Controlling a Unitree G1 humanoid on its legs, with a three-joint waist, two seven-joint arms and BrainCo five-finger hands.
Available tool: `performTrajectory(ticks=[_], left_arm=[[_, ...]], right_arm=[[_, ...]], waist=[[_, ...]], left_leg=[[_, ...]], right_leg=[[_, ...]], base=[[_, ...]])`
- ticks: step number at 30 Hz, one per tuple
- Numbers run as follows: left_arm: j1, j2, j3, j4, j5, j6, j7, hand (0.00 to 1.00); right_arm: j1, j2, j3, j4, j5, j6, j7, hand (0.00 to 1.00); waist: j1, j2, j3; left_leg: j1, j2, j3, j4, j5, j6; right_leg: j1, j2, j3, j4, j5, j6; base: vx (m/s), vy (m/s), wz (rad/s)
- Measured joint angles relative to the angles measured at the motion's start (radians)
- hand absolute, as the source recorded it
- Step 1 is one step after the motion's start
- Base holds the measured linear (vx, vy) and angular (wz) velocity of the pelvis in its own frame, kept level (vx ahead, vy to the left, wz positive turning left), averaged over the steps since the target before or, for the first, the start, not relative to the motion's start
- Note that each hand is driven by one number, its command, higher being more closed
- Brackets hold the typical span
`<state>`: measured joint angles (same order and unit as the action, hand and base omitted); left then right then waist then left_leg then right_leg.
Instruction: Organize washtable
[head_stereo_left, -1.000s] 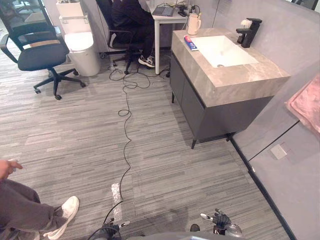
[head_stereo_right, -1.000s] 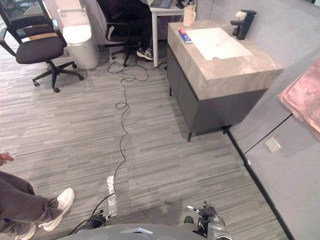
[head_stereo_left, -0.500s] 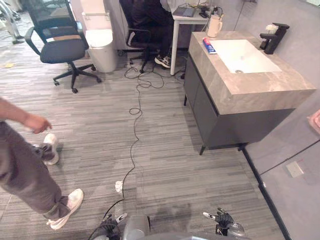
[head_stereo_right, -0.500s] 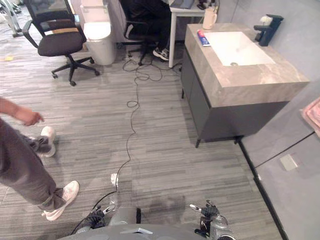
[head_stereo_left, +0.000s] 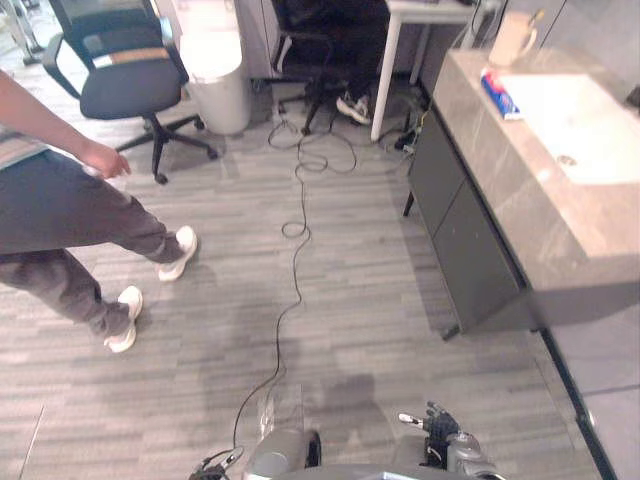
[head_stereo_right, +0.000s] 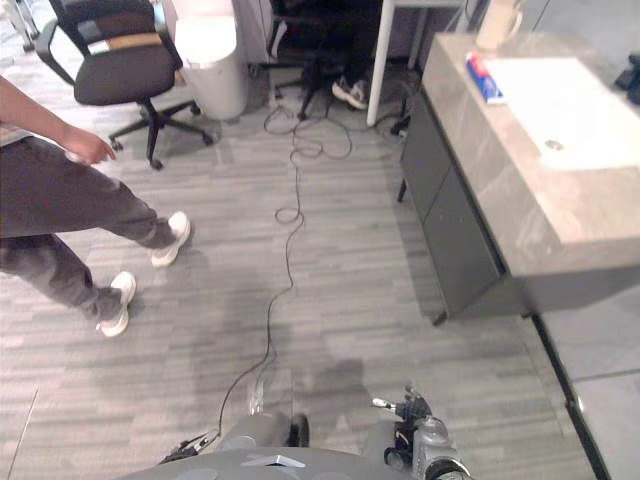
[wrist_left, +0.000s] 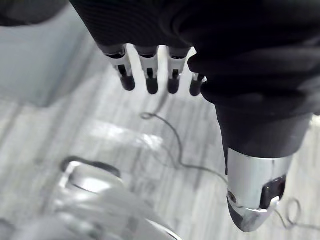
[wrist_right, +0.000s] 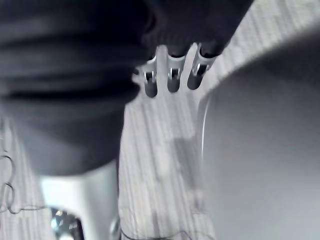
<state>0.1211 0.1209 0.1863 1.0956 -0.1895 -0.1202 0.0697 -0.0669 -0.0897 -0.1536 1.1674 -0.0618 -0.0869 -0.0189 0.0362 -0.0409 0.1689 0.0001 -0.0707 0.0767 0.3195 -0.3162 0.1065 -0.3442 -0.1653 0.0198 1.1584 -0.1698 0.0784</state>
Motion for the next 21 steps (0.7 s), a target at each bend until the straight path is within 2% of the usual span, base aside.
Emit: performTrajectory(ticks=[1, 2, 3, 4, 5, 6, 7, 8, 9, 10, 11, 12, 13, 14, 15, 16, 17, 18, 19, 20, 21], left_arm=[[-0.015, 0.002, -0.012, 0.000, 0.000, -0.002, 0.000, 0.00], [-0.060, 0.005, -0.032, 0.000, 0.001, -0.004, -0.002, 0.00], [-0.107, -0.005, -0.038, -0.001, 0.002, -0.006, -0.006, 0.00], [-0.124, -0.010, -0.039, -0.004, 0.002, -0.009, -0.009, 0.00], [-0.140, -0.020, -0.049, -0.021, 0.002, -0.014, -0.014, 0.00], [-0.150, -0.025, -0.068, -0.036, 0.004, -0.021, -0.016, 0.00], [-0.154, -0.037, -0.068, -0.034, 0.005, -0.022, -0.018, 0.00], [-0.153, -0.075, -0.060, -0.032, 0.022, -0.021, -0.021, 0.00], [-0.151, -0.083, -0.056, -0.032, 0.022, -0.020, -0.021, 0.00], [-0.145, -0.113, -0.024, -0.028, 0.044, -0.018, -0.022, 0.00], [-0.136, -0.136, 0.016, -0.029, 0.049, -0.013, -0.022, 0.00], [-0.126, -0.143, 0.028, -0.032, 0.049, -0.012, -0.023, 0.00], [-0.116, -0.141, 0.046, -0.041, 0.049, -0.014, -0.030, 0.00], [-0.118, -0.119, 0.046, -0.041, 0.049, -0.016, -0.042, 0.00], [-0.117, -0.105, 0.045, -0.041, 0.049, -0.016, -0.044, 0.00], [-0.107, -0.081, 0.043, -0.037, 0.049, -0.014, -0.045, 0.00], [-0.085, -0.070, 0.055, -0.049, 0.038, -0.021, -0.048, 0.00], [-0.080, -0.064, 0.055, -0.058, 0.040, -0.022, -0.048, 0.00], [-0.078, -0.054, 0.052, -0.056, 0.041, -0.022, -0.047, 0.00], [-0.067, -0.059, 0.050, -0.042, 0.043, -0.019, -0.047, 0.00], [-0.058, -0.064, 0.051, -0.035, 0.043, -0.017, -0.046, 0.00]], right_arm=[[-0.001, 0.002, -0.005, -0.014, 0.004, -0.004, 0.003, 0.00], [-0.013, -0.005, -0.004, -0.042, 0.003, -0.019, 0.005, 0.00], [-0.015, -0.014, -0.012, -0.063, 0.002, -0.018, 0.006, 0.00], [-0.010, -0.016, -0.021, -0.072, 0.003, -0.018, 0.005, 0.00], [-0.001, -0.014, -0.048, -0.069, 0.003, -0.018, 0.000, 0.00], [0.007, -0.015, -0.070, -0.065, 0.004, -0.014, -0.003, 0.00], [0.011, -0.018, -0.089, -0.061, 0.005, -0.010, -0.004, 0.00], [0.030, -0.015, -0.132, -0.057, 0.017, -0.009, -0.003, 0.00], [0.032, -0.015, -0.139, -0.057, 0.022, -0.009, -0.004, 0.00], [0.032, -0.019, -0.177, -0.060, 0.028, -0.001, -0.003, 0.00], [0.043, -0.018, -0.202, -0.062, 0.043, 0.012, -0.004, 0.00], [0.048, -0.017, -0.202, -0.065, 0.044, 0.014, -0.005, 0.00], [0.050, -0.015, -0.201, -0.065, 0.045, 0.014, -0.006, 0.00], [0.046, -0.009, -0.201, -0.056, 0.044, 0.022, -0.006, 0.00], [0.041, -0.004, -0.199, -0.051, 0.044, 0.025, -0.006, 0.00], [0.038, 0.007, -0.198, -0.034, 0.047, 0.024, -0.007, 0.00], [0.029, 0.017, -0.201, -0.028, 0.061, 0.023, -0.010, 0.00], [0.024, 0.020, -0.202, -0.029, 0.073, 0.021, -0.012, 0.00], [0.013, 0.019, -0.203, -0.029, 0.085, 0.020, -0.017, 0.00], [0.010, 0.010, -0.201, -0.029, 0.093, 0.015, -0.020, 0.00], [0.016, 0.006, -0.200, -0.029, 0.101, 0.011, -0.021, 0.00]], waist=[[-0.011, 0.000, 0.005], [-0.034, 0.001, 0.031], [-0.045, 0.010, 0.047], [-0.052, 0.013, 0.049], [-0.067, 0.009, 0.049], [-0.081, 0.007, 0.052], [-0.083, 0.008, 0.051], [-0.082, 0.033, 0.041], [-0.082, 0.040, 0.040], [-0.084, 0.074, 0.043], [-0.083, 0.093, 0.038], [-0.077, 0.097, 0.037], [-0.070, 0.103, 0.041], [-0.053, 0.093, 0.051], [-0.040, 0.082, 0.058], [-0.023, 0.060, 0.053], [-0.015, 0.042, 0.040], [-0.011, 0.035, 0.036], [-0.002, 0.039, 0.031], [-0.002, 0.073, 0.019], [-0.001, 0.090, 0.008]], left_leg=[[0.028, 0.000, -0.010, -0.022, -0.001, -0.001], [0.091, 0.000, -0.035, -0.059, -0.005, -0.005], [0.151, 0.014, -0.050, -0.093, -0.015, -0.010], [0.172, 0.020, -0.061, -0.111, -0.020, -0.014], [0.227, 0.024, -0.087, -0.162, -0.023, -0.018], [0.291, 0.031, -0.122, -0.216, -0.032, -0.033], [0.314, 0.042, -0.143, -0.218, -0.035, -0.036], [0.310, 0.073, -0.150, -0.127, -0.034, -0.037], [0.300, 0.079, -0.150, -0.094, -0.033, -0.039], [0.236, 0.115, -0.139, 0.121, 0.001, -0.093], [0.123, 0.146, -0.136, 0.393, 0.147, -0.164], [0.069, 0.157, -0.139, 0.517, 0.262, -0.199], [-0.026, 0.192, -0.118, 0.735, 0.286, -0.225], [-0.093, 0.214, -0.076, 0.852, 0.236, -0.159], [-0.115, 0.216, -0.049, 0.874, 0.212, -0.137], [-0.178, 0.215, 0.008, 0.850, 0.163, -0.117], [-0.253, 0.213, 0.058, 0.761, 0.112, -0.114], [-0.286, 0.209, 0.074, 0.683, 0.096, -0.121], [-0.322, 0.190, 0.090, 0.459, 0.099, -0.130], [-0.326, 0.180, 0.082, 0.161, 0.146, -0.160], [-0.324, 0.178, 0.079, 0.018, 0.188, -0.163]], right_leg=[[-0.040, 0.019, -0.022, -0.029, -0.016, -0.005], [-0.093, 0.037, -0.082, -0.148, -0.032, -0.027], [-0.120, 0.054, -0.128, -0.364, -0.023, -0.028], [-0.124, 0.059, -0.149, -0.494, -0.011, -0.020], [-0.108, 0.052, -0.177, -0.794, 0.069, -0.007], [-0.108, 0.053, -0.175, -0.925, 0.155, -0.005], [-0.104, 0.063, -0.168, -0.898, 0.217, -0.024], [-0.114, 0.094, -0.140, -0.807, 0.261, -0.085], [-0.114, 0.098, -0.145, -0.788, 0.249, -0.100], [-0.079, 0.124, -0.184, -0.747, 0.182, -0.116], [-0.017, 0.157, -0.196, -0.750, 0.131, -0.135], [0.022, 0.171, -0.197, -0.762, 0.110, -0.145], [0.114, 0.201, -0.196, -0.794, 0.078, -0.163], [0.227, 0.221, -0.177, -0.841, 0.061, -0.181], [0.284, 0.221, -0.164, -0.869, 0.058, -0.185], [0.376, 0.207, -0.137, -0.928, 0.054, -0.190], [0.437, 0.185, -0.125, -0.975, 0.041, -0.180], [0.457, 0.172, -0.117, -0.991, 0.026, -0.166], [0.497, 0.147, -0.109, -1.013, -0.022, -0.126], [0.527, 0.145, -0.105, -1.020, -0.058, -0.111], [0.543, 0.145, -0.101, -1.025, -0.075, -0.103]], base=[[-0.01, -0.120, 0.61], [-0.26, -0.145, 0.73], [-0.28, -0.114, 0.71], [-0.27, -0.050, 0.80], [-0.07, -0.073, 0.94], [0.13, -0.116, 0.94], [0.59, -0.237, 0.62], [0.59, -0.199, 0.26], [0.75, -0.230, 0.15], [0.58, -0.182, 0.05], [0.58, -0.189, -0.03], [0.40, -0.154, -0.13], [0.27, -0.092, -0.22], [0.21, -0.055, -0.26], [0.07, 0.001, -0.38], [-0.06, 0.017, -0.42], [-0.13, 0.023, -0.39], [-0.24, 0.018, -0.38], [-0.33, 0.057, -0.32], [-0.32, 0.081, -0.29], [-0.14, 0.152, -0.25]])
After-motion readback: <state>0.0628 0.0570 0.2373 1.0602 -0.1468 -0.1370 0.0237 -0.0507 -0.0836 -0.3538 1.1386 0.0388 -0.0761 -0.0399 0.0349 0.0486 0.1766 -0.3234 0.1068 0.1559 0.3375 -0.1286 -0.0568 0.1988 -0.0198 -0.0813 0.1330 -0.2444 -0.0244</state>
